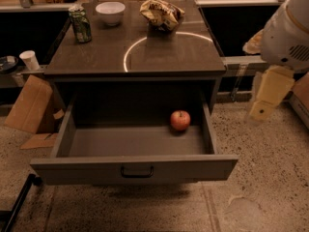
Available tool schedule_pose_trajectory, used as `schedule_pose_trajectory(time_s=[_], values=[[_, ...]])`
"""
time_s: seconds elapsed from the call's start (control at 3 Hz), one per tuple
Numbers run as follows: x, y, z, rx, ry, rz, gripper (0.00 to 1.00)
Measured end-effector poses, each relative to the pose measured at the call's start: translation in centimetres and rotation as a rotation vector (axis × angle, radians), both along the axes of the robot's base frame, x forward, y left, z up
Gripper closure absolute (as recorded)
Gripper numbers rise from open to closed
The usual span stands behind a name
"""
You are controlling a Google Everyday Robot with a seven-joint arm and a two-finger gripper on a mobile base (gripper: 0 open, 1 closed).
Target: Pick apple from top drawer and place on counter
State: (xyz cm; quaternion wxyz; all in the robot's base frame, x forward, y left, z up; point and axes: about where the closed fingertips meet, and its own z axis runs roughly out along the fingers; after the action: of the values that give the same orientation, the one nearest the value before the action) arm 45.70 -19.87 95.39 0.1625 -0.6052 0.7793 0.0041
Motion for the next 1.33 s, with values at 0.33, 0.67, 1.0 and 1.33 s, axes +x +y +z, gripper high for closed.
schedule_pose_trajectory(time_s=[0.33,0.67,1.0,1.33], values=[[2.3,1.8,-7.9,0.125,0.061,-0.003,0.00],[3.8,3.0,-9.8,0.213,0.083,-0.037,0.00],[3.8,3.5,-10.1,0.206,0.074,-0.035,0.00],[4.5,4.4,-11.2,0.170,0.028,-0.011,0.00]])
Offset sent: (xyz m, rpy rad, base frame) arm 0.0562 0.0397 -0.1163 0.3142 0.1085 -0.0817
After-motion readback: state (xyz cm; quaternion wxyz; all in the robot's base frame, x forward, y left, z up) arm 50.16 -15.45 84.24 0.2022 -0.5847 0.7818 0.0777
